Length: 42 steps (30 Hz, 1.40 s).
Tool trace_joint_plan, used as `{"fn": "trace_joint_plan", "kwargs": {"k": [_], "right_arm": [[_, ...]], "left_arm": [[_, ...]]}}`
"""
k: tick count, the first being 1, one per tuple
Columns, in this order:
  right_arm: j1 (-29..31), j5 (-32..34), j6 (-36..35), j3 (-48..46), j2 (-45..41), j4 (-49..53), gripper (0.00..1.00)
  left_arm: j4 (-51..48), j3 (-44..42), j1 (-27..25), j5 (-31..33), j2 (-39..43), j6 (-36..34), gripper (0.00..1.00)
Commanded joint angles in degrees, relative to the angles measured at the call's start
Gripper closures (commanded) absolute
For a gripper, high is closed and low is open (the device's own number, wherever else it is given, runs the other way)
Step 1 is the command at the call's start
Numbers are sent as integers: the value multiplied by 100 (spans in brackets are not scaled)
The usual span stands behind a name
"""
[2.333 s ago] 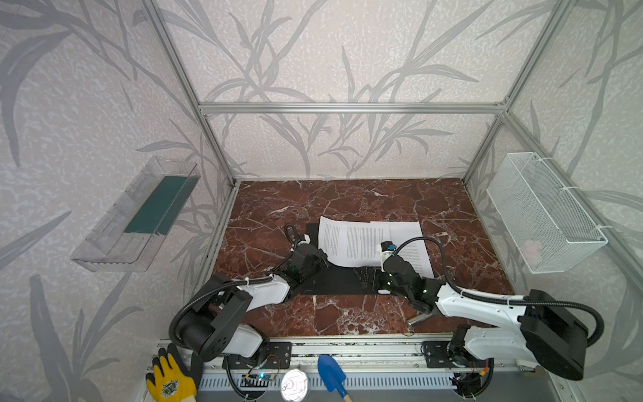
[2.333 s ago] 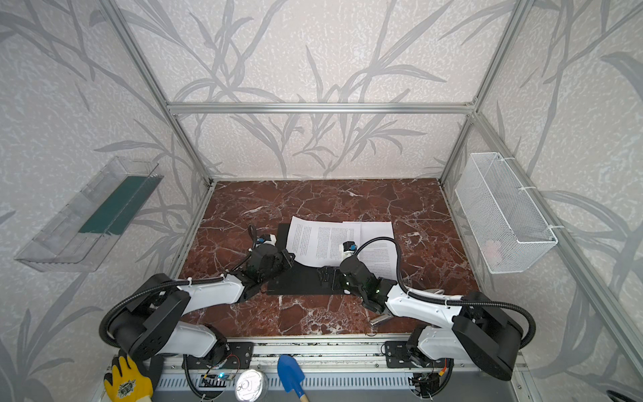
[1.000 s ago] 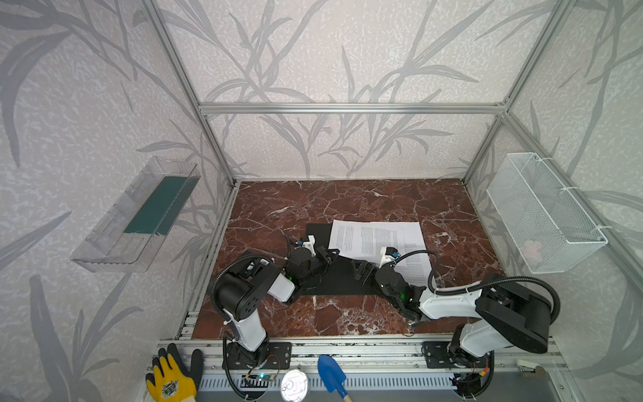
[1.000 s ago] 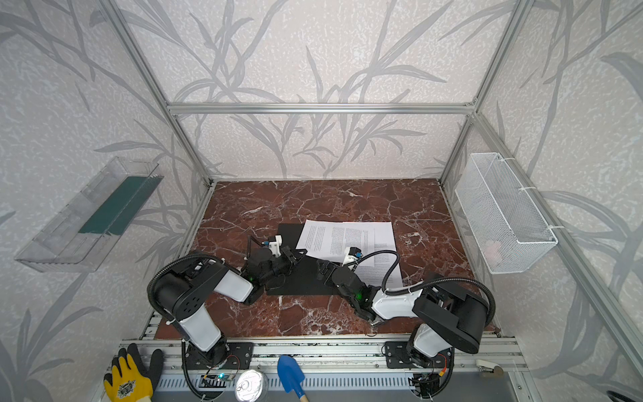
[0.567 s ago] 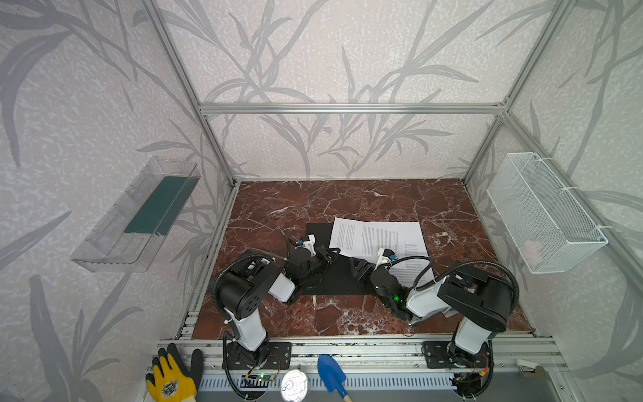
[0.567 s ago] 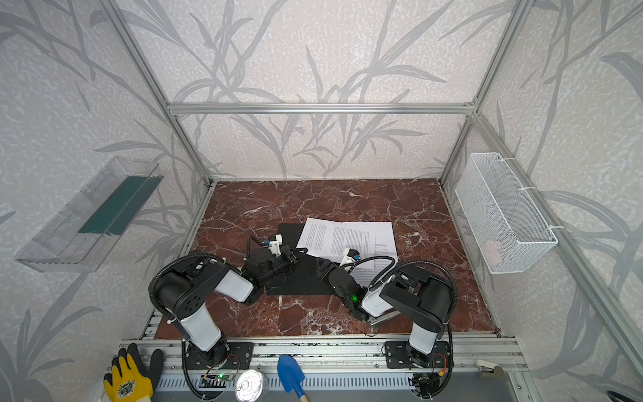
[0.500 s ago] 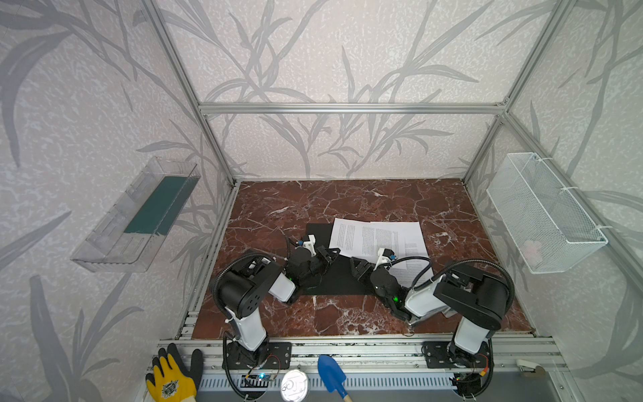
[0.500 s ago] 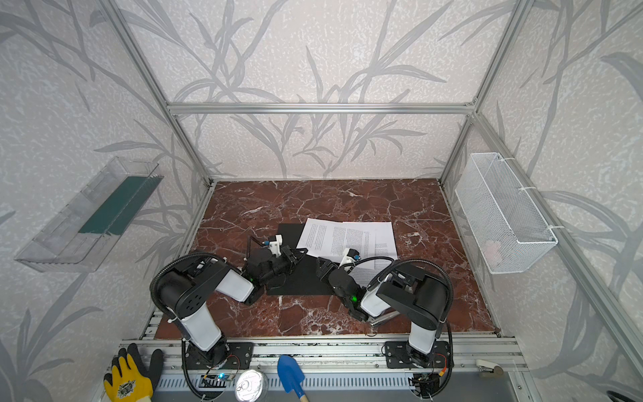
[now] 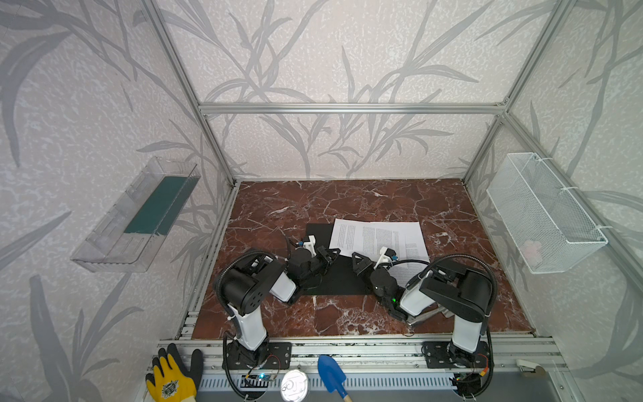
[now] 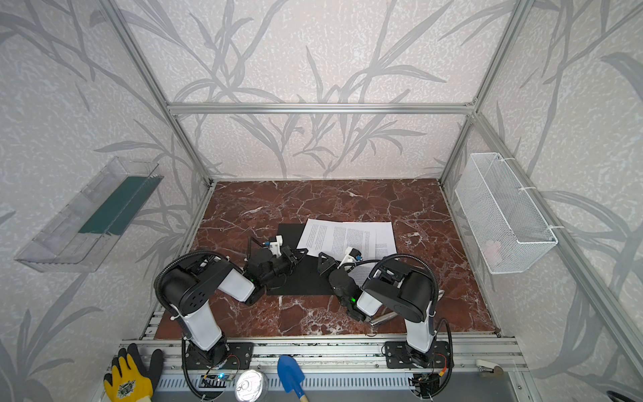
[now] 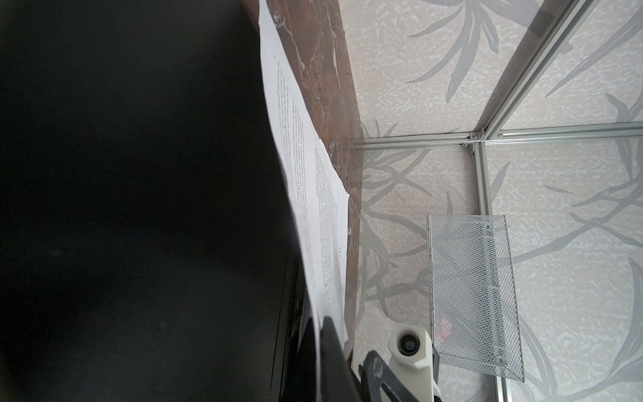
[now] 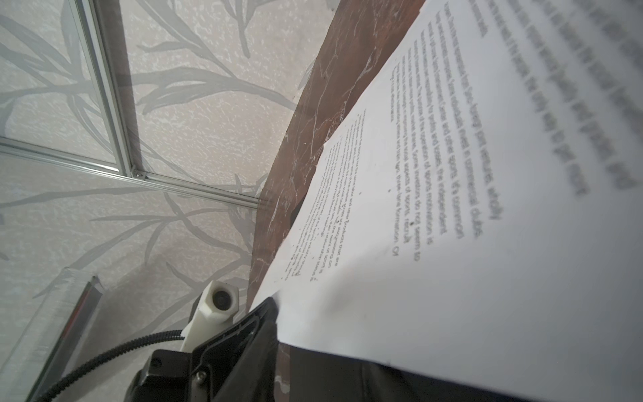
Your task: Put the files into the folder
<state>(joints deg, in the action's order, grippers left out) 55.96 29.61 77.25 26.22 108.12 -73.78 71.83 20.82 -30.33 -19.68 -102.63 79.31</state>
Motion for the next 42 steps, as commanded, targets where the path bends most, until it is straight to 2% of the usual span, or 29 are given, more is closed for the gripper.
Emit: {"fn": "trace_joint_plan", "kwargs": {"k": [1,7,11,17,21,22,24,25,26,27,30,34,36,39,42], "right_arm": [[-33,233,59,-28,185,-416,67],[-42,283,-4,49,442,-673,78],[-68,265,-489,17,245,-673,89],[-123,237,-870,-156,-122,-600,100],[-139,137,-1120,-203,-394,-335,100],[-143,130,-1212,-225,-496,-261,100],[-165,69,-1383,-272,-729,-81,100],[-210,-41,-1481,-296,-887,42,100],[-269,-191,-1578,-299,-998,180,100],[-339,-371,-1686,-295,-1242,354,100],[-685,-1234,-1876,-156,-1907,1438,100],[-1126,-2534,-2562,493,-2942,3915,100],[-1229,-2910,-3021,811,-3407,4991,100],[-1338,-3147,-3633,1265,-4107,6356,100],[-1496,-3541,-4121,1911,-4588,7583,100]], "left_arm": [[291,-64,-24,-80,-107,106,100],[313,-64,-72,-53,-104,47,100],[283,-45,-93,-63,-63,-28,100],[248,-15,-105,-99,-15,-130,99],[202,1,-103,-127,82,-245,95],[138,7,-102,-126,134,-295,92],[-19,11,-101,-137,295,-446,79],[-144,27,-97,-149,439,-549,66],[-326,37,-105,-135,612,-679,40],[-531,37,-101,-114,780,-822,3],[-1464,57,-121,114,1590,-1417,1],[-3226,167,-230,691,3041,-2442,1],[-4037,282,-299,983,3656,-2897,1],[-4530,249,-342,1385,4311,-3277,1],[-4633,137,-341,1706,4542,-3339,1]]}}
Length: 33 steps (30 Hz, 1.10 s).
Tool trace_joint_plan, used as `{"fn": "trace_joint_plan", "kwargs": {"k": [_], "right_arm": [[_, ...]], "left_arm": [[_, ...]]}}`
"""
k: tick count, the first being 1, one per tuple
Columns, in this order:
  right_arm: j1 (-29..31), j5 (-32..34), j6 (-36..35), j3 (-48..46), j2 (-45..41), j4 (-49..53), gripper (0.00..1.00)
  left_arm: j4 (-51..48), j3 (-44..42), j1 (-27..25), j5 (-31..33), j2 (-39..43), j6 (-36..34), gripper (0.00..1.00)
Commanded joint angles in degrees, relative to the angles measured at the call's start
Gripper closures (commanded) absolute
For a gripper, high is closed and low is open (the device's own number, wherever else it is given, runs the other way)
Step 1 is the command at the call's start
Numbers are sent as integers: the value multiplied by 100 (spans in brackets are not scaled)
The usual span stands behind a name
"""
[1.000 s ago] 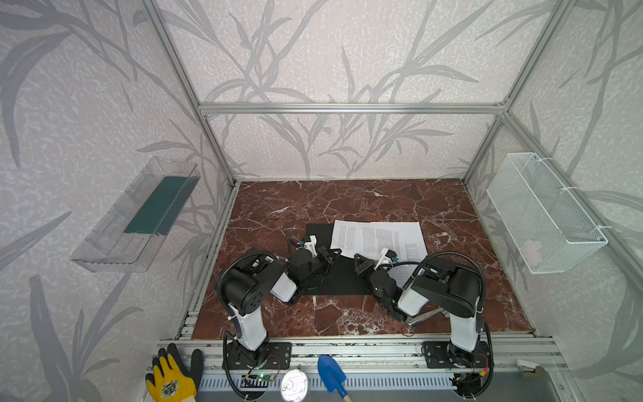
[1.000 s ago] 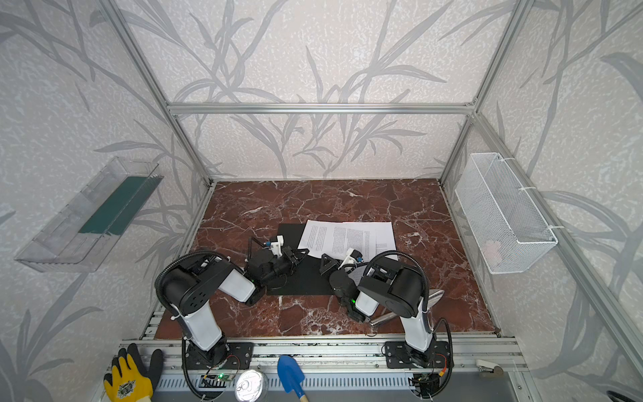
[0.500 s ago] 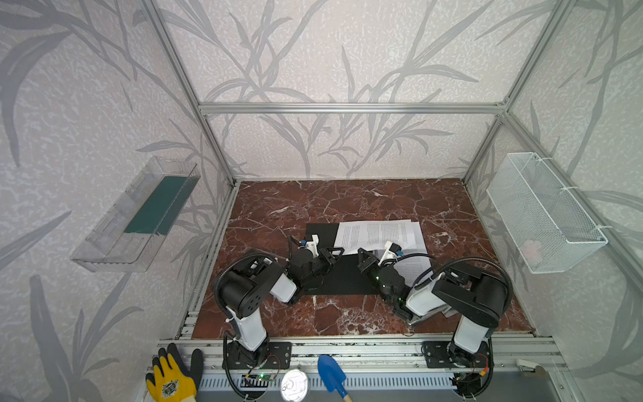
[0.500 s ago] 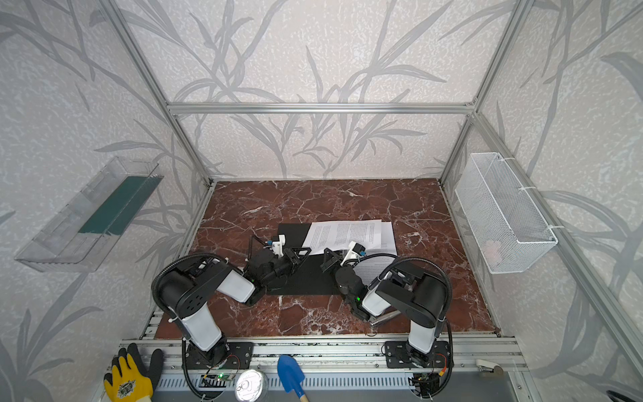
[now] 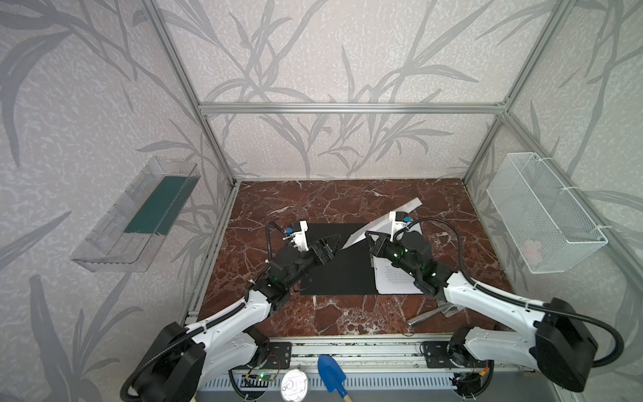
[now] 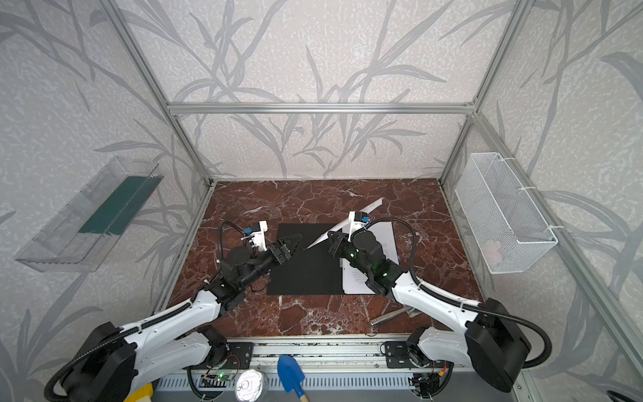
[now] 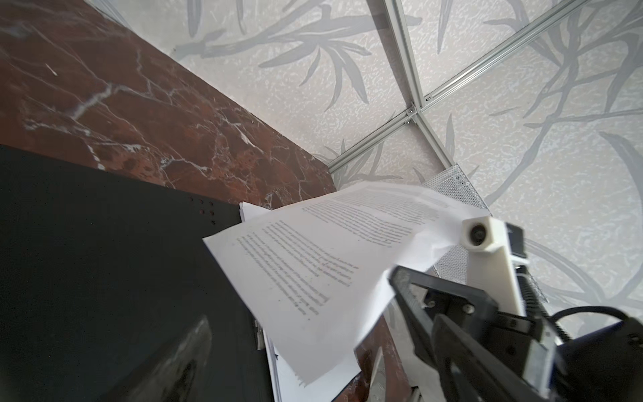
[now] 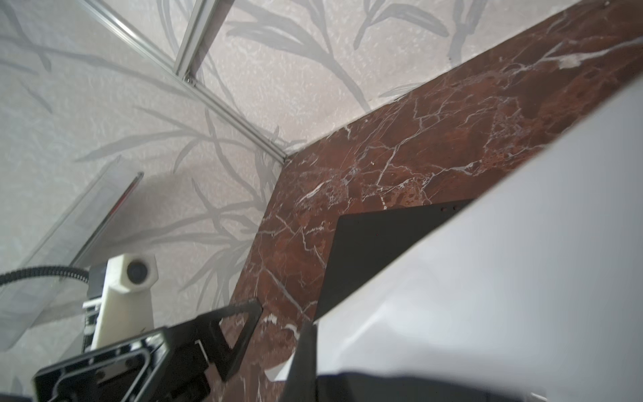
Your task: Put the files into the folder
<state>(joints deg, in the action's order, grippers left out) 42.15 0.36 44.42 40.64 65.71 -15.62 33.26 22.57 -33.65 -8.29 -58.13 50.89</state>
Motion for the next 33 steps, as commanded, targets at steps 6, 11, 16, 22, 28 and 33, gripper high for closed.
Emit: {"fn": "trace_joint_plan", "kwargs": {"k": [6,11,16,22,28,33], "right_arm": [[-610,-2586,-990,1502,-299,2938,100],[-1099,-3850,-1002,1914,-96,3945,100],[-1196,-2576,-2005,2421,-128,6133,100],[-1596,-77,-2821,2492,212,7579,100],[-1798,1603,-3561,2918,2236,7835,100],[-1970,2267,-3918,3284,3090,7876,100]], "left_arm": [[-887,78,-8,537,-205,-563,1],[-992,121,-10,621,-262,-658,1],[-1040,147,-10,645,-294,-695,1],[-1034,151,-5,646,-335,-686,1],[-1073,160,-7,659,-313,-736,1],[-944,102,0,776,-338,-748,1]]}}
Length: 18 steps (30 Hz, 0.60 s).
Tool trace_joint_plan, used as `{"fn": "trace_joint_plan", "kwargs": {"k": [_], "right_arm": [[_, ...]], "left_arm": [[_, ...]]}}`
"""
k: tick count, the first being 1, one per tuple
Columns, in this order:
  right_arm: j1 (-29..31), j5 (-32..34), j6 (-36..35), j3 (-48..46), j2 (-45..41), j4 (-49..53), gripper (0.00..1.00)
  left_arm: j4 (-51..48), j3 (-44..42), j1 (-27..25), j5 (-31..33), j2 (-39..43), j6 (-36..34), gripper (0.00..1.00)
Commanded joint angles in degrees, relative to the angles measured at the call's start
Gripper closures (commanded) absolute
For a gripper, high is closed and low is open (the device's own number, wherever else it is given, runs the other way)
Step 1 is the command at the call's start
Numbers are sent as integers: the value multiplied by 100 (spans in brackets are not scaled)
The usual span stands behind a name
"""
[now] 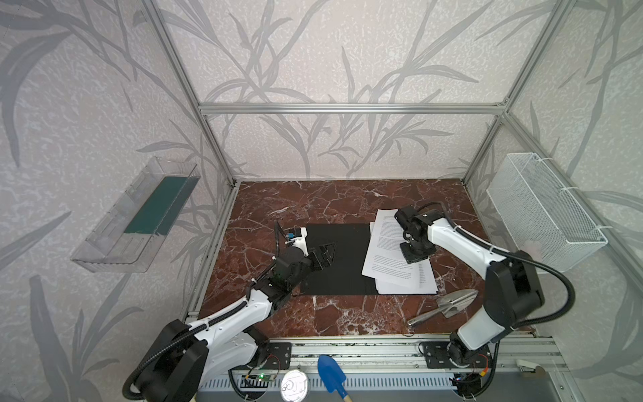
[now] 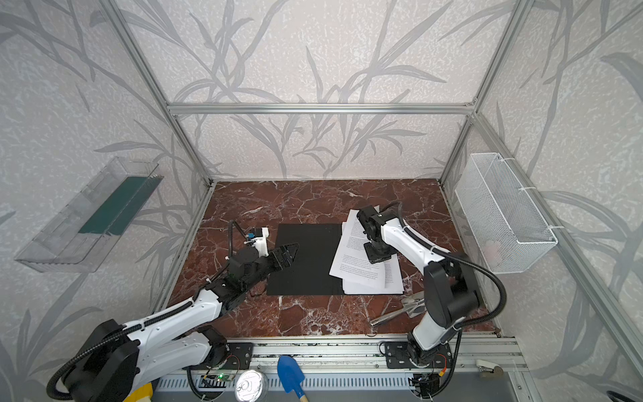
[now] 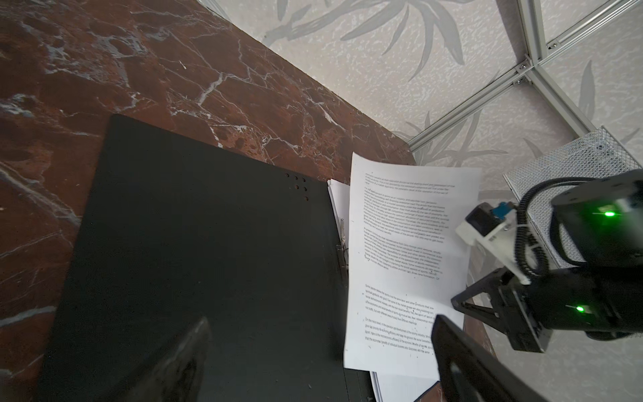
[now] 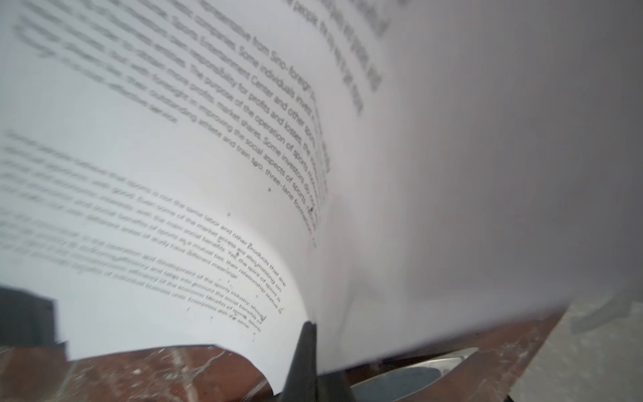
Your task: Put the files into the folder
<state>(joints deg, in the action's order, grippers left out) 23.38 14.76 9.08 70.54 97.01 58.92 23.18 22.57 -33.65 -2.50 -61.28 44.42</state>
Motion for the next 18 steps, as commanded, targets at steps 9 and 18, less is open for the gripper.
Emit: {"fn": "trace_joint_plan", "kwargs": {"k": [9,18], "right_arm": [[-158,1143,-1235,170,-244,-235,100],[-120,923,-1705,168,24,-179,100]], "left_arm": [[129,121,-1,155,-165,-65,1],[142,126,3,160,-207,-55,1]]}}
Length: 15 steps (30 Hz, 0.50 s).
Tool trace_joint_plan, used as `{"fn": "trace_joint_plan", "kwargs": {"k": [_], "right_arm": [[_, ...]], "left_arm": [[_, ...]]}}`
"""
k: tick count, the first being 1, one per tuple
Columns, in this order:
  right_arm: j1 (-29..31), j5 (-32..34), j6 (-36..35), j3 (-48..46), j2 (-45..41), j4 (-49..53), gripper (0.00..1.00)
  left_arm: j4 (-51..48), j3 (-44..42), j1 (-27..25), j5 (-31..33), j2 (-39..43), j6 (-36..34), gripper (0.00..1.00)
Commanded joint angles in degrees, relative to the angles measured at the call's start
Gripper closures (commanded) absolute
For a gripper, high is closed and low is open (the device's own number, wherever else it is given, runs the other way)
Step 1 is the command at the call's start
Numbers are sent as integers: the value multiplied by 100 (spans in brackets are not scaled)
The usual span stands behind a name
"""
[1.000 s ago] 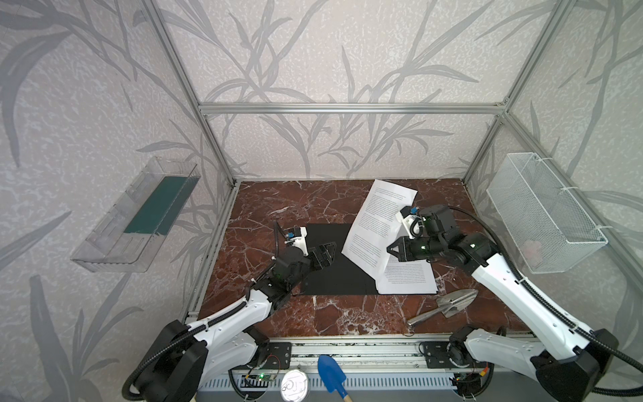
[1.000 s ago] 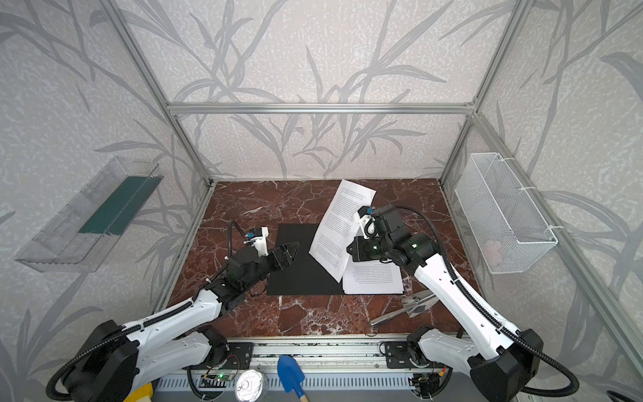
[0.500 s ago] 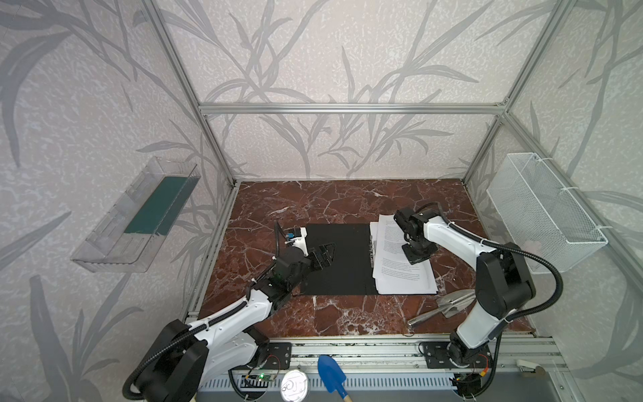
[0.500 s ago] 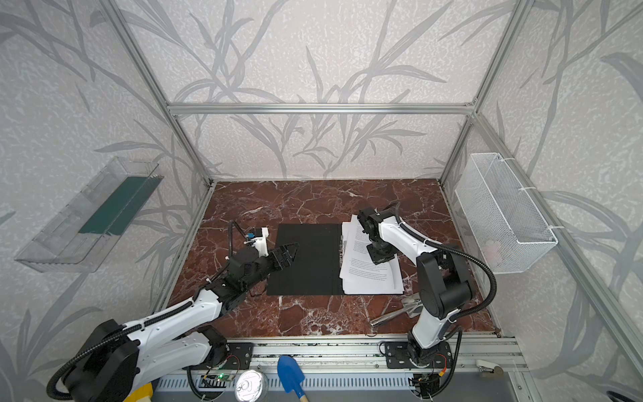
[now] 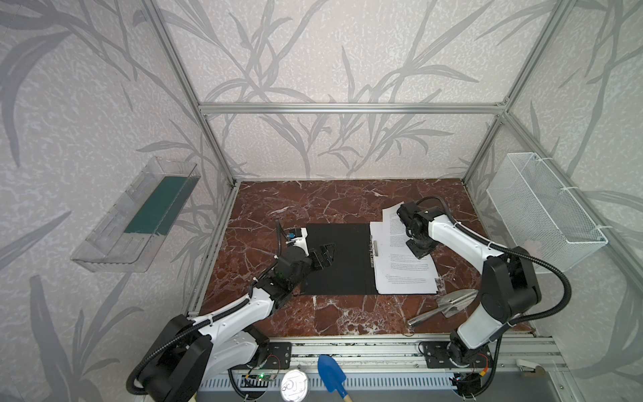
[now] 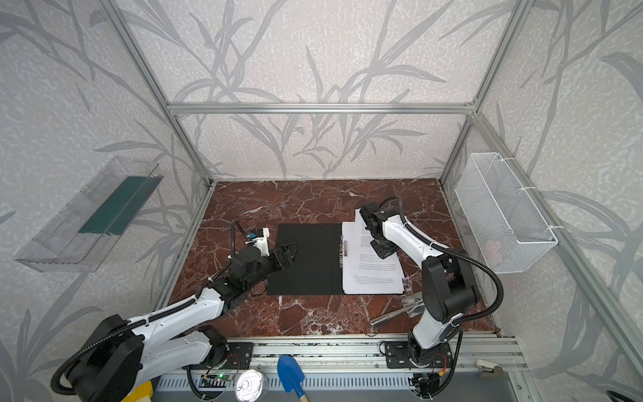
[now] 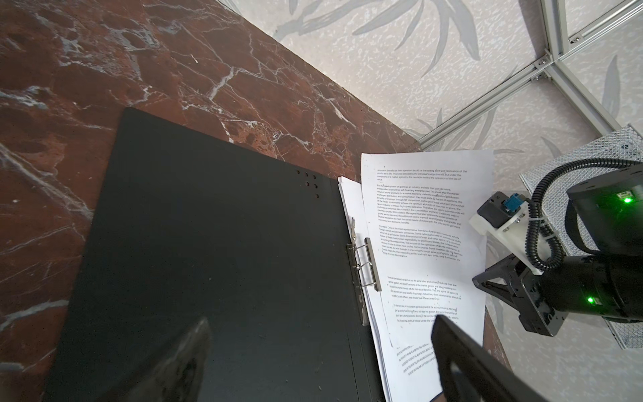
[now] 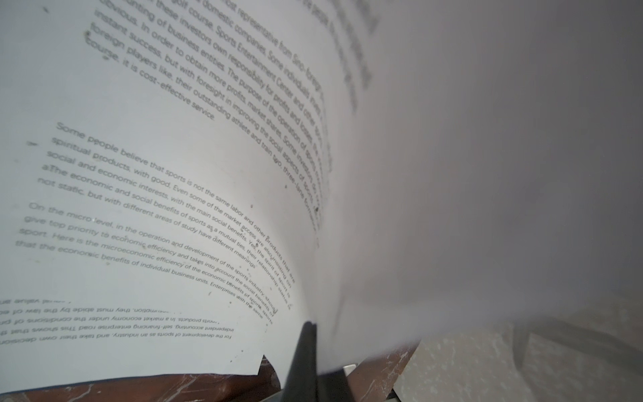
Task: Put the files into the folder
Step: 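Lower the sheet onto the stack and hold it with the right gripper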
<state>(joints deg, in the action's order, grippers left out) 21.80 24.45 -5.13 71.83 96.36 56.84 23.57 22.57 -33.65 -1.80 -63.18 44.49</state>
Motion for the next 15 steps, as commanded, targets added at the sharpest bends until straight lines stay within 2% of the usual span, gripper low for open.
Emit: {"fn": "trace_joint_plan", "kwargs": {"k": [1,8,15], "right_arm": [[43,-90,-319,24,89,23,100],[27,-438,-654,-69,48,-195,100],[-44,-1407,-675,123,263,10,100]], "left_arm": [[90,117,-1,100,-17,-56,1],[138,128,0,61,-119,5,1],[166,134,3,22,-169,33,1]]}}
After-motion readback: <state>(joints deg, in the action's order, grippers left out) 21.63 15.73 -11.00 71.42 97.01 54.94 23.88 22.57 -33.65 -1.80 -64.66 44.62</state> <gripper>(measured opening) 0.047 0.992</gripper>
